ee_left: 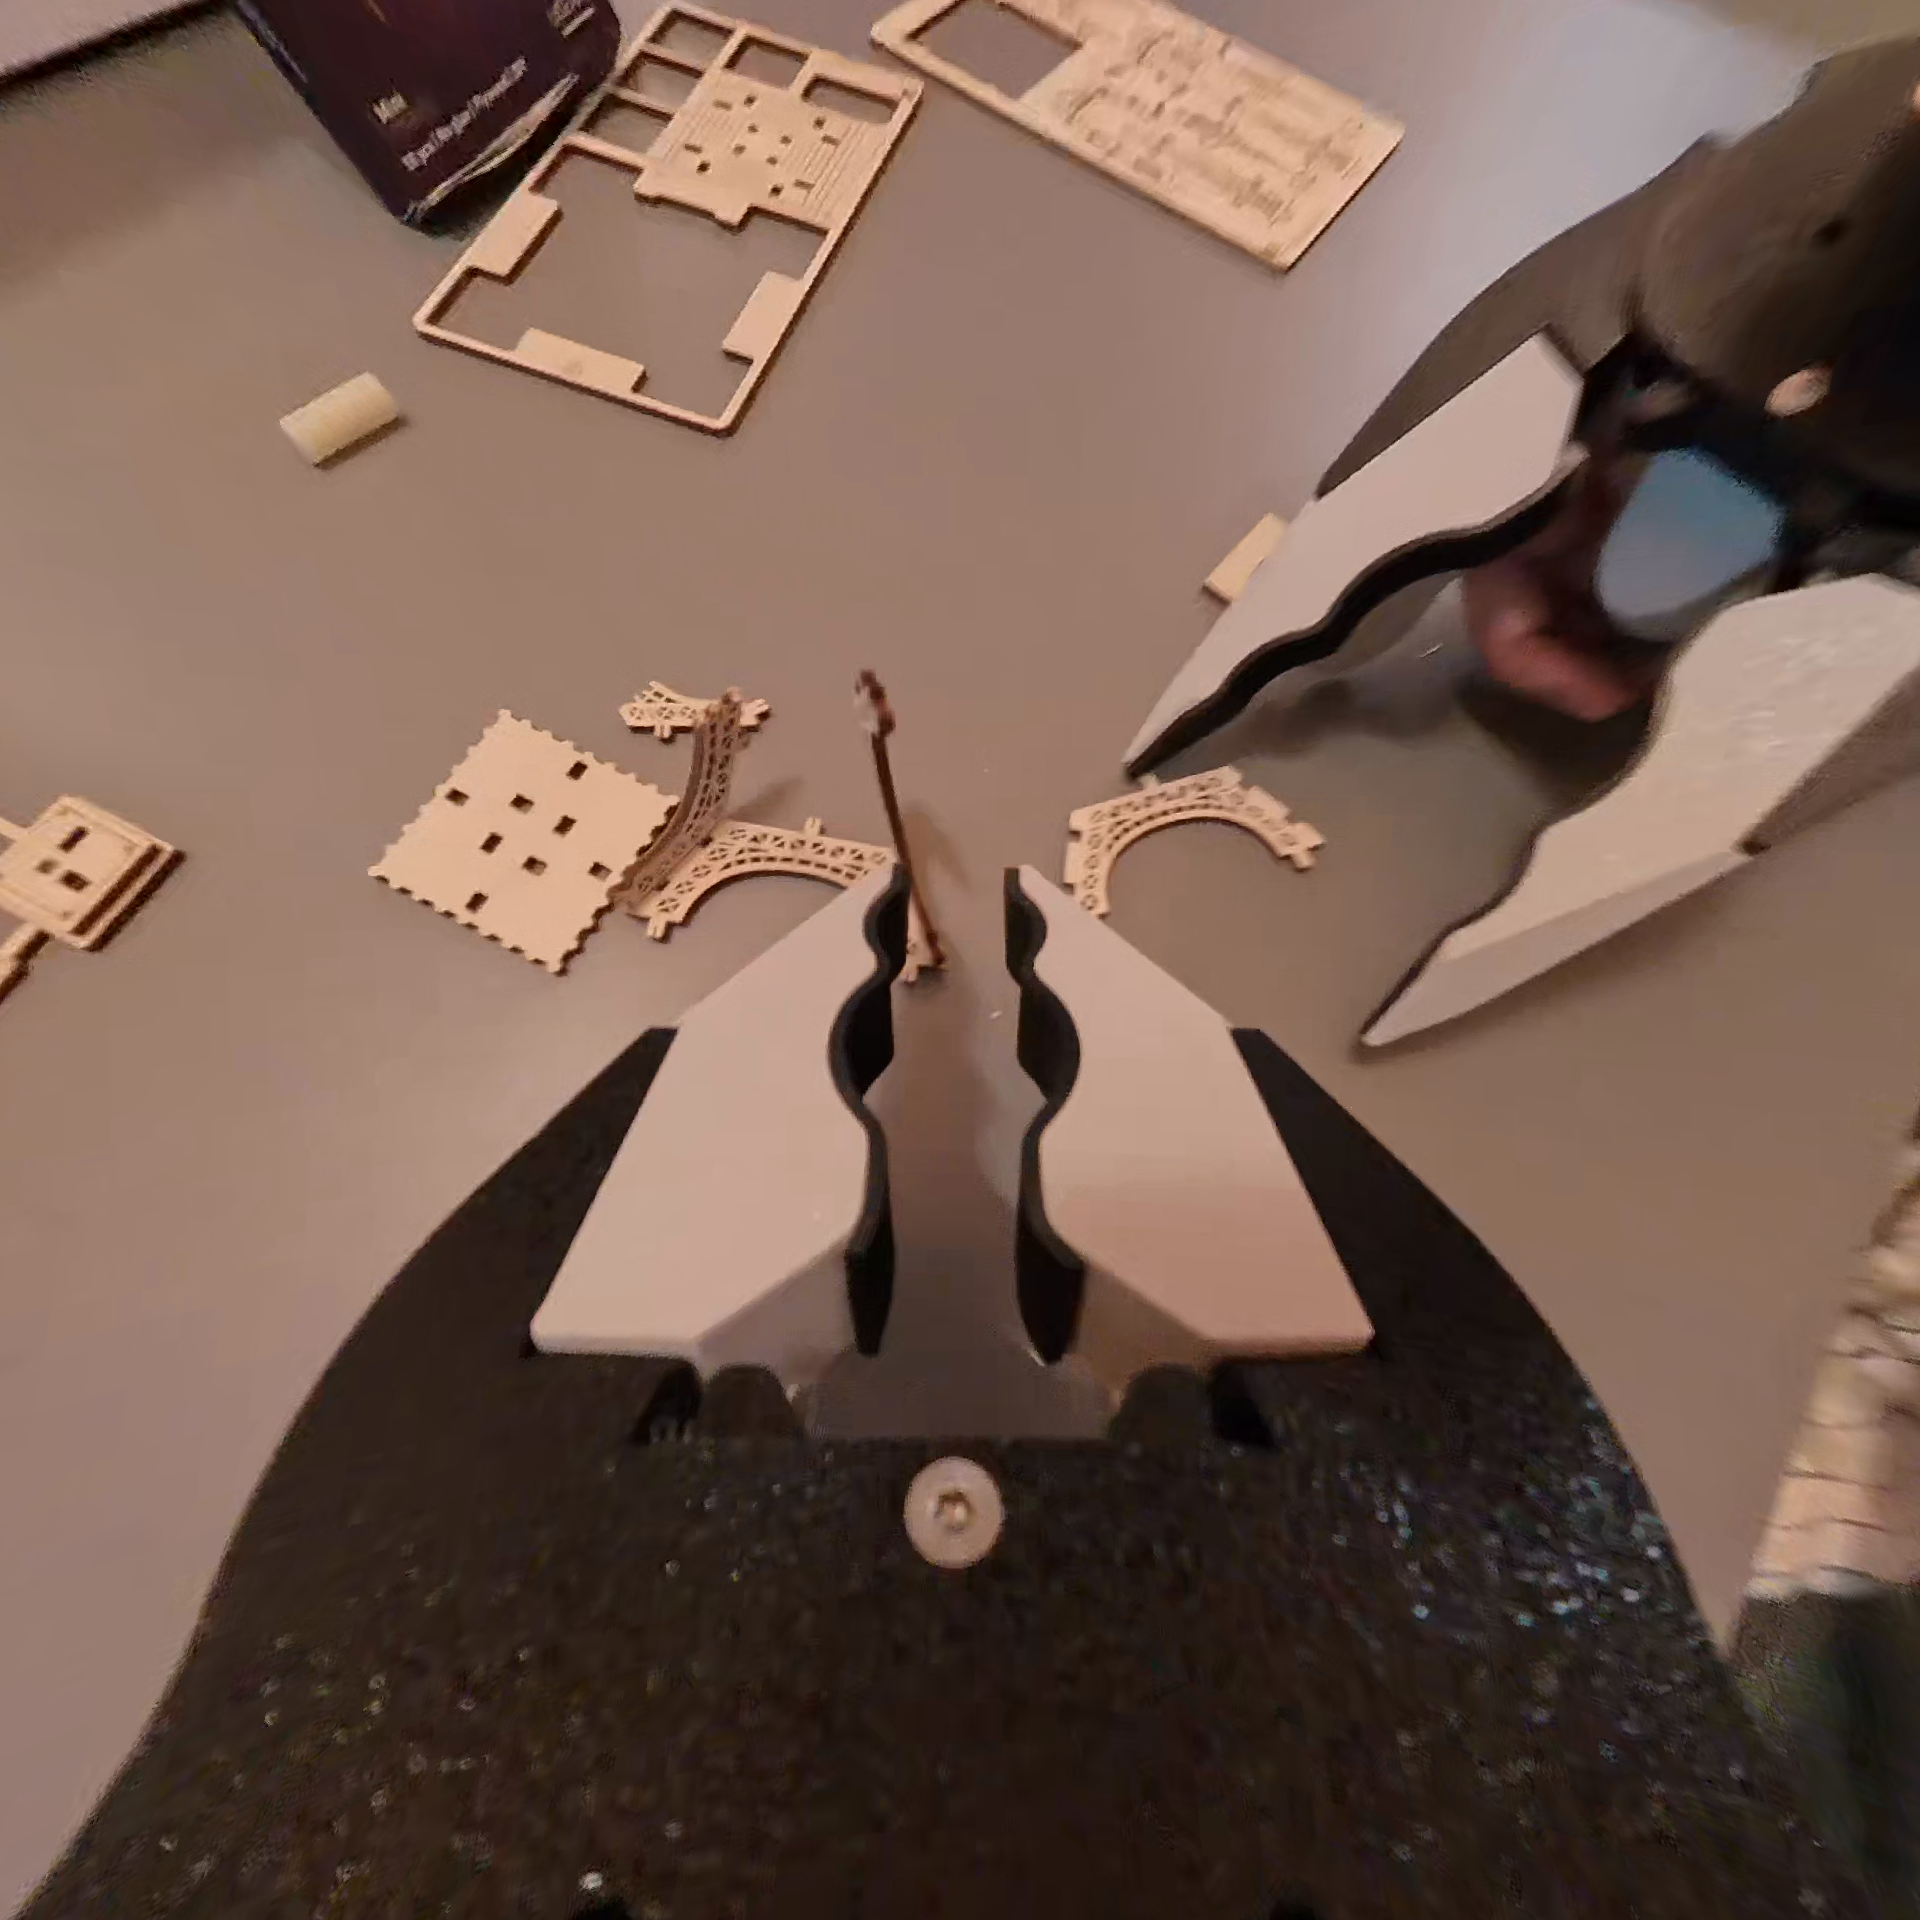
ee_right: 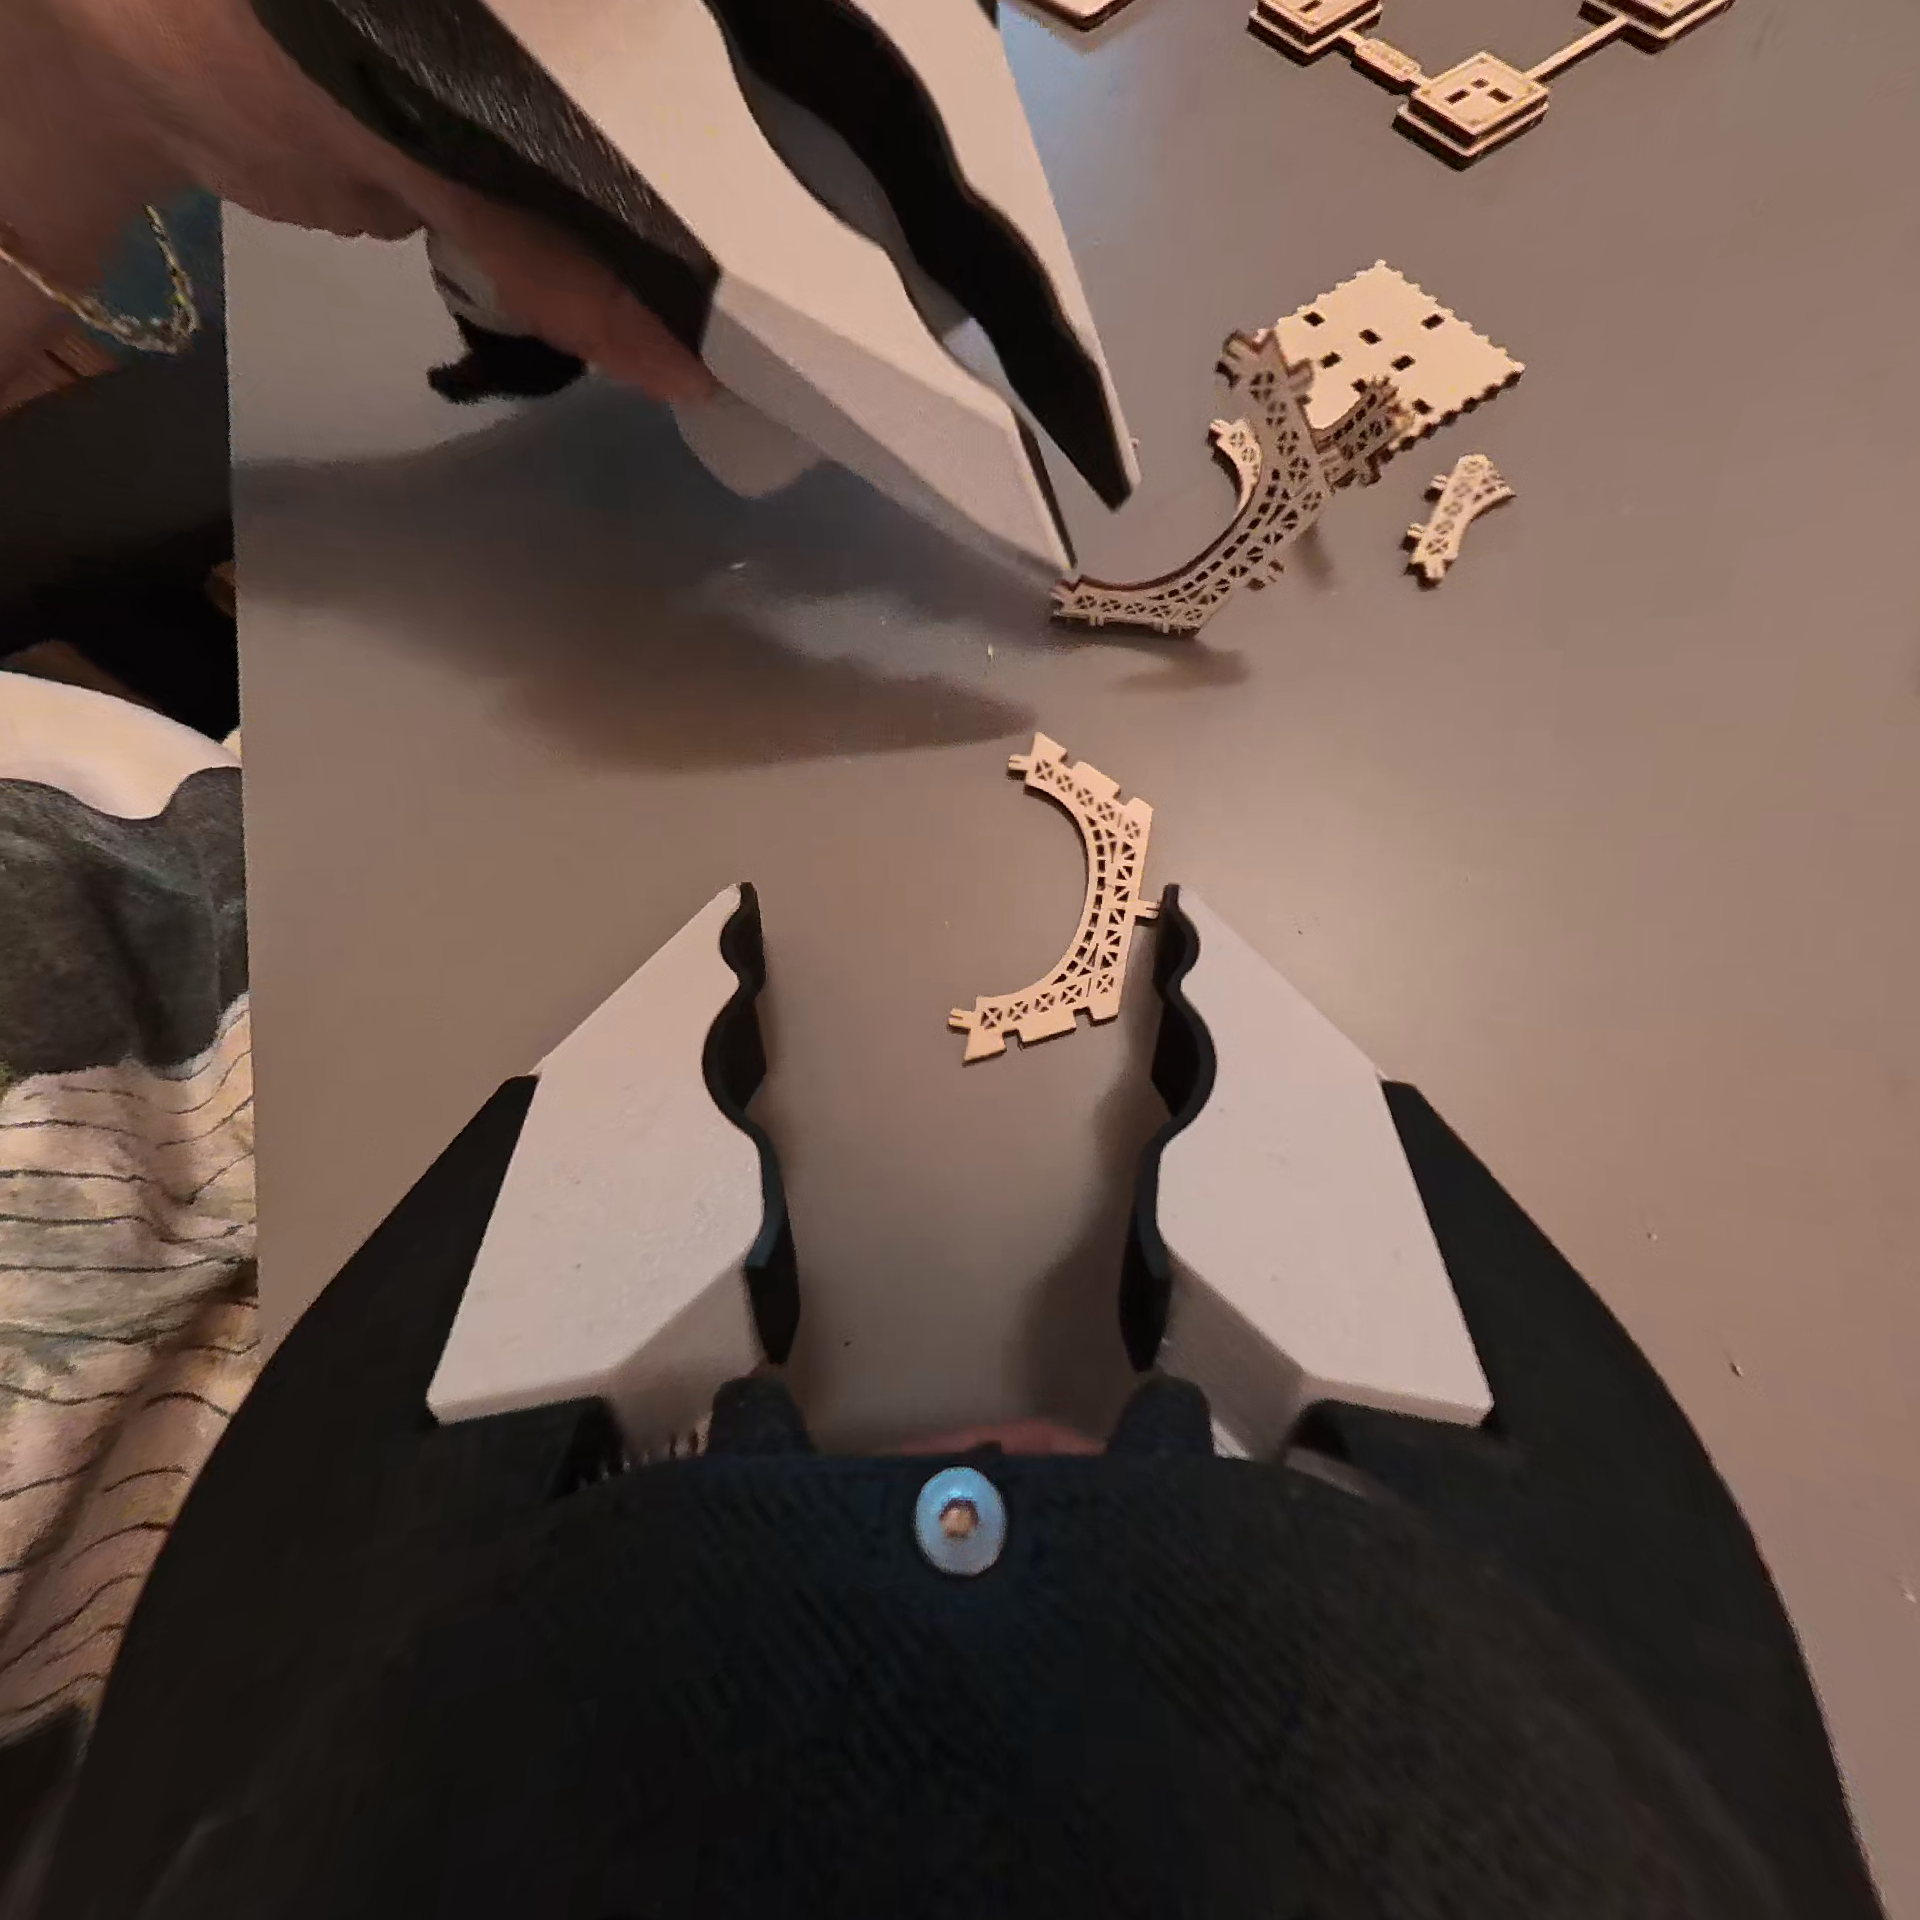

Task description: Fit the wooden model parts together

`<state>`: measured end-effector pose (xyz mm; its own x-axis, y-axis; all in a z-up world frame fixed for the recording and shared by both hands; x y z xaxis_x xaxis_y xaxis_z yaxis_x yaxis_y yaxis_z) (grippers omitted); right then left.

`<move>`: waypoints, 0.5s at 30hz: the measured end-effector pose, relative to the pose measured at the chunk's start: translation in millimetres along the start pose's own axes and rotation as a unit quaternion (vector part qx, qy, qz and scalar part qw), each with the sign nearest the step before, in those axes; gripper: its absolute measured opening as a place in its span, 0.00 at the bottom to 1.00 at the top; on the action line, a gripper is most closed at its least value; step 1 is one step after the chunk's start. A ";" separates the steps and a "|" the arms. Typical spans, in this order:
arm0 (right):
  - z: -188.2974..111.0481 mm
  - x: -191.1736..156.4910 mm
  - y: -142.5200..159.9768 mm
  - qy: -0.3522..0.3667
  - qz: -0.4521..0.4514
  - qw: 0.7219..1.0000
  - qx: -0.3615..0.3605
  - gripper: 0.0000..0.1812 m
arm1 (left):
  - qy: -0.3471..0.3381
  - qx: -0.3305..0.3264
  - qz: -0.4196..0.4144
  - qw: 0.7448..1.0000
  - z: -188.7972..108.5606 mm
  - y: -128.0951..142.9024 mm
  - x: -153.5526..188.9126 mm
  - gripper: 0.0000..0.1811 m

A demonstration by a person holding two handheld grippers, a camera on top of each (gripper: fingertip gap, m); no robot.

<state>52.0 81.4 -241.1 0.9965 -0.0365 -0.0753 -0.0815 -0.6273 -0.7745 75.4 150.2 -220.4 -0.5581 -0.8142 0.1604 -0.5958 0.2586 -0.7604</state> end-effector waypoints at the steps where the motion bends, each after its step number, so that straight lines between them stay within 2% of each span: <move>1: 1.0 -0.4 -0.3 0.002 -0.004 1.000 -0.002 0.41 | -0.023 -0.011 0.014 1.000 2.7 3.8 -3.7 0.08; 3: 2.8 -1.1 -0.6 0.007 -0.014 1.000 -0.006 0.41 | -0.069 -0.033 0.037 0.996 6.7 10.9 -12.4 0.07; 8: 6.3 -4.5 -1.0 0.010 -0.035 0.999 -0.013 0.43 | -0.075 -0.030 0.069 0.994 11.0 10.3 -8.5 0.00; 11: 2.6 -2.5 0.8 0.007 -0.033 0.999 -0.011 0.44 | -0.093 -0.039 0.143 0.985 10.8 10.1 -7.9 0.00; 15: -6.9 8.2 -7.0 0.041 -0.056 0.998 0.015 0.45 | -0.124 -0.054 0.259 0.956 9.8 8.4 -6.9 0.00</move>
<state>60.9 80.1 -231.9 0.9975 -0.0318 0.0628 0.0305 -0.6080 -0.7933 79.8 152.9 -234.0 -0.6479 -0.6577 -0.3842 -0.3403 0.7012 -0.6265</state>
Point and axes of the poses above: each gripper's, where its closed fingertips meet, z out along the fingers, y out of its underside, x = y × z across the jaws, the point moved 2 cm from there along -z, back along the fingers, and after that the axes turned 5 degrees about -z, right-handed, at the moved point
